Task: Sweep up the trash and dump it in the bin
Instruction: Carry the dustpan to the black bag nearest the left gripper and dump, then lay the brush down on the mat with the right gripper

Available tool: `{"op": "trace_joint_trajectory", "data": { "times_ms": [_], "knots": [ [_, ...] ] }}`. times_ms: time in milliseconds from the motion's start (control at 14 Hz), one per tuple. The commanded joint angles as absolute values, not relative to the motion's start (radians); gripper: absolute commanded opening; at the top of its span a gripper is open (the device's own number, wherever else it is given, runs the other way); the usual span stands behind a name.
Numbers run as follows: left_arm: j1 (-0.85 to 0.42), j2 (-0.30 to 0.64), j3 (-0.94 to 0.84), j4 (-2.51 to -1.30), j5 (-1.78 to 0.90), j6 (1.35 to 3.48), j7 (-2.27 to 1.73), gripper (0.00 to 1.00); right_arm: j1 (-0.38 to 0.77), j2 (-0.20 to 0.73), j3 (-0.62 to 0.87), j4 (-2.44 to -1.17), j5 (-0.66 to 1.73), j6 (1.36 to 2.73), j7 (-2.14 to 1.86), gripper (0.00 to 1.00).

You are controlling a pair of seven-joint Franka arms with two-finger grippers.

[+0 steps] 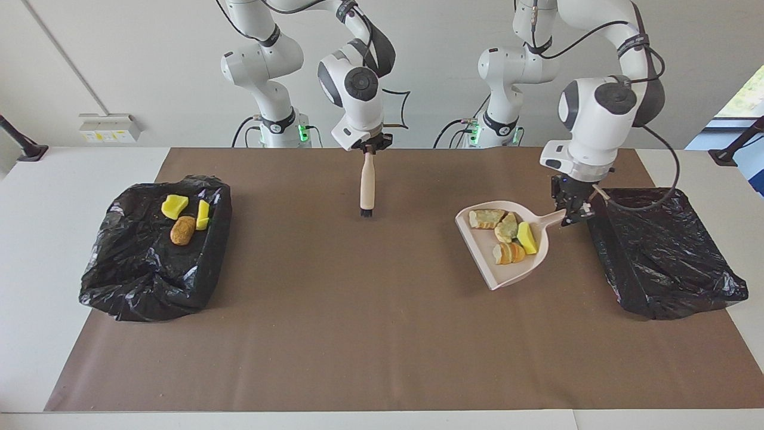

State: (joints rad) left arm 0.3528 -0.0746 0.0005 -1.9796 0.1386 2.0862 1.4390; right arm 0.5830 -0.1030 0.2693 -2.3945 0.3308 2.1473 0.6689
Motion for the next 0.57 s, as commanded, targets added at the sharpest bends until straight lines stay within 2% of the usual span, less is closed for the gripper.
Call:
{"op": "trace_joint_trajectory", "data": {
  "times_ms": [0, 143, 214, 286, 357, 429, 500],
  "knots": [
    [0.490, -0.035, -0.017, -1.896, 0.156, 2.085, 1.473, 0.00, 0.574, -0.112, 0.268, -2.416, 0.350, 2.169, 0.678, 0.03],
    [0.521, 0.012, -0.009, -1.818, 0.194, 2.088, 1.474, 0.00, 0.575, -0.109, 0.268, -2.434, 0.350, 2.183, 0.680, 0.04],
    [0.537, 0.034, -0.003, -1.781, 0.251, 2.088, 1.488, 0.00, 0.575, -0.107, 0.268, -2.434, 0.350, 2.186, 0.680, 0.13],
    [0.557, 0.044, -0.003, -1.766, 0.285, 2.092, 1.503, 0.00, 0.575, -0.100, 0.268, -2.431, 0.342, 2.187, 0.678, 0.49],
    [0.563, 0.048, -0.003, -1.770, 0.310, 2.100, 1.503, 0.00, 0.574, -0.089, 0.267, -2.416, 0.333, 2.183, 0.672, 0.81],
    [0.564, 0.055, -0.002, -1.779, 0.348, 2.106, 1.502, 0.00, 0.560, -0.084, 0.262, -2.390, 0.328, 2.168, 0.658, 1.00],
    [0.558, 0.060, -0.002, -1.787, 0.397, 2.108, 1.496, 0.00, 0.528, -0.084, 0.259, -2.349, 0.327, 2.143, 0.638, 1.00]
  ]
}}
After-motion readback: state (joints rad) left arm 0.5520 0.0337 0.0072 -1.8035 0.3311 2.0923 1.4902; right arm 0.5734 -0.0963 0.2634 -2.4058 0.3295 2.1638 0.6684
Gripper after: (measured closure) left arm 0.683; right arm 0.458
